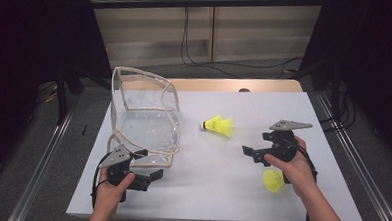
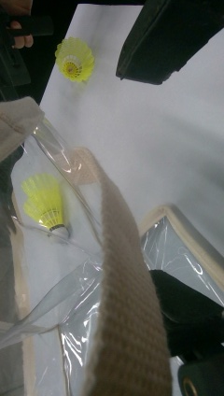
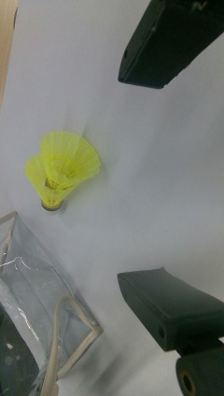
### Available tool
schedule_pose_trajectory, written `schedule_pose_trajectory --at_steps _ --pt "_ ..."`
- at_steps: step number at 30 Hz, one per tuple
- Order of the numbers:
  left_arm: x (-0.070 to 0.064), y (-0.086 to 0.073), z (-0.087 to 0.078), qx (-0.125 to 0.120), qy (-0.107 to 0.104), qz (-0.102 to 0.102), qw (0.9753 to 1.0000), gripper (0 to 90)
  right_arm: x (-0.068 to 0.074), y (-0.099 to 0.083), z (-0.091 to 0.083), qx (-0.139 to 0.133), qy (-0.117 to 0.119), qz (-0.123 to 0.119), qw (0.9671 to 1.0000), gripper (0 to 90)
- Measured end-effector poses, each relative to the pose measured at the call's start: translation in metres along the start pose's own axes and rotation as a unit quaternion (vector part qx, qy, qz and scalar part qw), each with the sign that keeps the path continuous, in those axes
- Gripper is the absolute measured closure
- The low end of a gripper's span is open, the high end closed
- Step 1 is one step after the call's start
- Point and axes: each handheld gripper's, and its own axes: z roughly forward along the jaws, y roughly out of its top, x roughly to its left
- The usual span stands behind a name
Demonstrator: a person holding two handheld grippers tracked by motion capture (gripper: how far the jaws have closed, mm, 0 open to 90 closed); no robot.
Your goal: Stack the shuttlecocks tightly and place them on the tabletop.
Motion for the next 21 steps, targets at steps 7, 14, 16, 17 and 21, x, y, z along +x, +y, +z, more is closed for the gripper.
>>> schedule_pose_trajectory --at_steps 7,14,16,17,21 --pt "0.0 0.0 0.0 0.0 0.0 0.0 1.0 3.3 0.0 -0.007 -0.004 0.0 0.005 -0.004 1.0 4.9" --pt "0.0 0.0 0.0 0.0 0.001 0.0 1.0 3.3 -0.004 -0.017 -0.006 0.003 0.006 0.001 1.0 5.0" --pt "0.0 0.0 0.0 0.0 0.0 0.0 1.0 3.3 -0.005 -0.02 -0.007 0.003 0.005 0.002 1.0 5.1" --pt "0.0 0.0 0.0 0.0 0.001 0.0 1.0 3.3 -0.005 -0.021 -0.007 0.002 0.006 0.001 1.0 5.0" --pt "0.0 0.0 0.0 0.0 0.001 0.0 1.0 3.3 -0.006 -0.026 -0.01 0.002 0.007 0.003 1.0 5.3"
